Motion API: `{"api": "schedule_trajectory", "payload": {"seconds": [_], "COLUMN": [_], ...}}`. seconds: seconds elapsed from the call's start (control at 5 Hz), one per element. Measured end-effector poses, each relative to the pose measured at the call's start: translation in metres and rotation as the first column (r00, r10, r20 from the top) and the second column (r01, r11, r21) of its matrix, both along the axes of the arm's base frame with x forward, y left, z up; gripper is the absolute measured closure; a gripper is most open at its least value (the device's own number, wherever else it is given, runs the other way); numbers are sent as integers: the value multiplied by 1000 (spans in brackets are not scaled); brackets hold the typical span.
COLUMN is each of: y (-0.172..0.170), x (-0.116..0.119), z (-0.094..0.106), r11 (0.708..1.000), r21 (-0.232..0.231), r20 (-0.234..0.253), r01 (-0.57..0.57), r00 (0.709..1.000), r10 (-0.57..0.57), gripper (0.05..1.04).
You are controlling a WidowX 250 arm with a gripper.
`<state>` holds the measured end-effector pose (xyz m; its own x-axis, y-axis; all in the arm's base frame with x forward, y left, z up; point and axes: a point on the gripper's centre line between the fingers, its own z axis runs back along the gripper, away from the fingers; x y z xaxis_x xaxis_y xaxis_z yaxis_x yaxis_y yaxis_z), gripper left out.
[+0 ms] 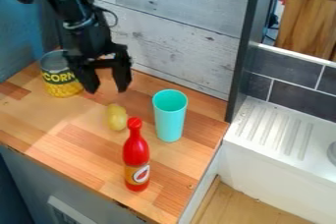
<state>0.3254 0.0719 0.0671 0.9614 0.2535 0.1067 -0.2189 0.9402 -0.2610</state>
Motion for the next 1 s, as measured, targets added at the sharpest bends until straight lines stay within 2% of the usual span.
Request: {"api": "schedule_trajectory", "payload": {"seconds": [0.2,0.4,0.6,0.8,1.0], "y": [21,55,82,97,100], "x": [1,3,9,17,19], "z": [21,35,54,44,24], "r11": [999,984,964,964,962], "r21": [42,180,266,264,265], "r20": [121,179,212,179,128], "r01": [10,13,15,26,63], "r00": [993,983,974,981,987], "r10": [-15,-46,-74,-76,-100], "gripper": [83,83,83,83,83]}}
